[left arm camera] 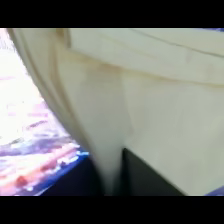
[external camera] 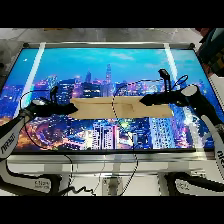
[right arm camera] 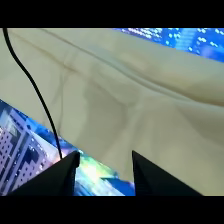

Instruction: Fold the clothes and pants, and hang the long-sleeved shirts on hangers.

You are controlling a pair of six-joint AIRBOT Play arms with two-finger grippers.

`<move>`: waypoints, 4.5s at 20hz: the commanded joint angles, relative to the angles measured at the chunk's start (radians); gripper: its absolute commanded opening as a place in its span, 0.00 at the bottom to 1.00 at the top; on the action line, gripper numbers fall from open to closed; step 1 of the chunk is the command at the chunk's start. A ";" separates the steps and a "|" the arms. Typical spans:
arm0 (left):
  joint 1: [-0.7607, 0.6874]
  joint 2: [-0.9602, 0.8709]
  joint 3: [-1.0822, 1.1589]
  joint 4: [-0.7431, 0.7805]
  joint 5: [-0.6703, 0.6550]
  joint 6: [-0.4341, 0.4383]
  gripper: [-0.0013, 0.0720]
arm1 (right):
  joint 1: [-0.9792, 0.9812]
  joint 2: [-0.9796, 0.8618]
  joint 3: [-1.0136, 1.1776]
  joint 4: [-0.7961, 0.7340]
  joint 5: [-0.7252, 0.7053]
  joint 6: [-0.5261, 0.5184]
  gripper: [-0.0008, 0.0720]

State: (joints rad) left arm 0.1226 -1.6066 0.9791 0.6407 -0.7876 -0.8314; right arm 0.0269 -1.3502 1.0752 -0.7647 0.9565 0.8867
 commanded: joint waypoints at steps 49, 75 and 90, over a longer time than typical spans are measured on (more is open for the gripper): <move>-0.755 0.013 0.322 -0.140 0.364 -0.201 0.05 | -0.432 0.039 0.663 -0.437 0.388 0.217 0.03; -0.613 0.010 0.322 -0.140 0.240 -0.201 0.97 | -0.087 -0.521 0.192 0.202 0.105 0.232 0.77; -0.551 0.109 0.322 0.316 0.150 -0.202 0.97 | 0.003 -0.470 0.349 0.000 0.090 0.201 0.03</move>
State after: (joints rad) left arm -0.4492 -1.5497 1.3006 0.7341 -0.5961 -1.0328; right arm 0.0505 -1.8668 1.3781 -0.7620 1.0485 1.0985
